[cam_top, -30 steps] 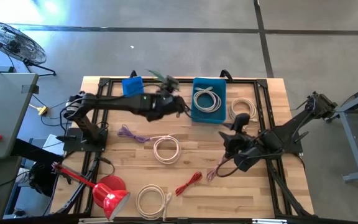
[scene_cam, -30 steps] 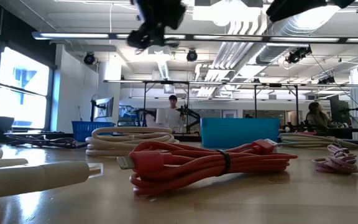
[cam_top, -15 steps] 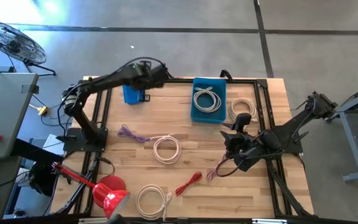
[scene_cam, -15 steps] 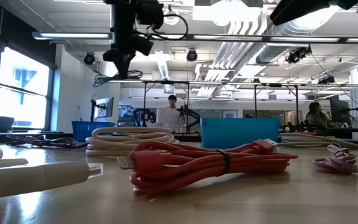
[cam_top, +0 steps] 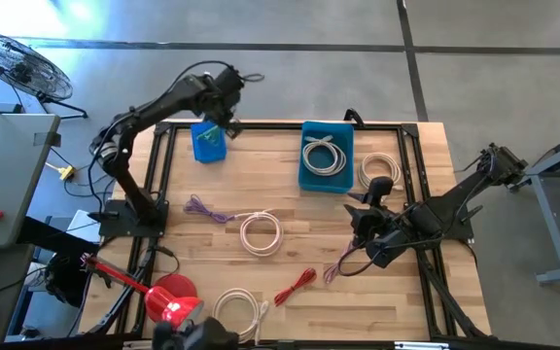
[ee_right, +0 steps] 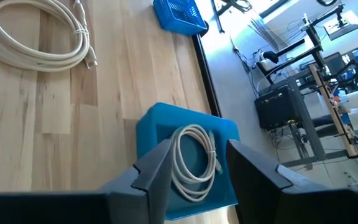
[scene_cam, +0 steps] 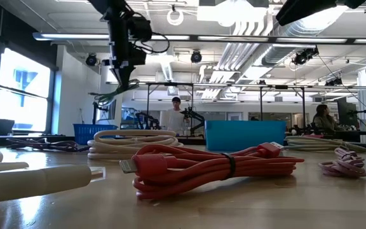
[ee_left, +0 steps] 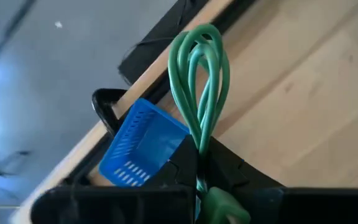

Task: Pick & Place USB Port
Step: Put the green charger cable into the blue bin

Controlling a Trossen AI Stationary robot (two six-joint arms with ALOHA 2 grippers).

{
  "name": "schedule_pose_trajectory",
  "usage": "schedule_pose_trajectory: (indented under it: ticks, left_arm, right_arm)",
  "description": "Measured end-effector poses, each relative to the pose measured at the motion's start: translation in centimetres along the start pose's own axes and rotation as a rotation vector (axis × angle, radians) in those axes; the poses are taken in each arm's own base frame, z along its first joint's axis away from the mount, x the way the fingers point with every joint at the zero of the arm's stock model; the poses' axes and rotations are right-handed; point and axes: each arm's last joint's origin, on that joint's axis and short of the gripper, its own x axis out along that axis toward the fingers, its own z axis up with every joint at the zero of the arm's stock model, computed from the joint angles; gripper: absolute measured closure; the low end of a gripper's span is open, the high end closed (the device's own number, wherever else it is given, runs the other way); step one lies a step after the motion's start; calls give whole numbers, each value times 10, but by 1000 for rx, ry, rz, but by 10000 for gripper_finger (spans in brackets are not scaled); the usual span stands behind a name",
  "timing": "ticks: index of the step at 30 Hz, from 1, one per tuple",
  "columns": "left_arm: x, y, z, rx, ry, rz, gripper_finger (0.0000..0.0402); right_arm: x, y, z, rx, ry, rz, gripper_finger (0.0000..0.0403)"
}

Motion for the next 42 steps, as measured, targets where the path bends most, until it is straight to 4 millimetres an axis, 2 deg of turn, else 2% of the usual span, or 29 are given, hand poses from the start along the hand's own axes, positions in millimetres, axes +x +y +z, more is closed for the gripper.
schedule_pose_trajectory:
  ticks: [4,8,12,21,32,38,42]
  left_arm:
    - [7,11,2,-104,8,-30,394]
    - [14,14,4,-185,11,-66,394]
    - [16,12,6,-245,12,-94,393]
    - [16,7,7,-263,10,-163,393]
    - [16,7,7,-290,18,-183,392]
    - [-3,3,18,-178,-61,-248,392]
    - [-30,-5,29,-70,-151,-278,392]
  right_arm:
    - [0,1,-1,9,13,37,263]
    - [1,3,-2,22,28,82,263]
    - [7,11,-13,-6,48,83,263]
    - [23,32,-40,-55,80,87,263]
    - [25,35,-42,-44,80,114,263]
    - [25,35,-41,-49,77,112,263]
    - [25,36,-39,-59,63,116,263]
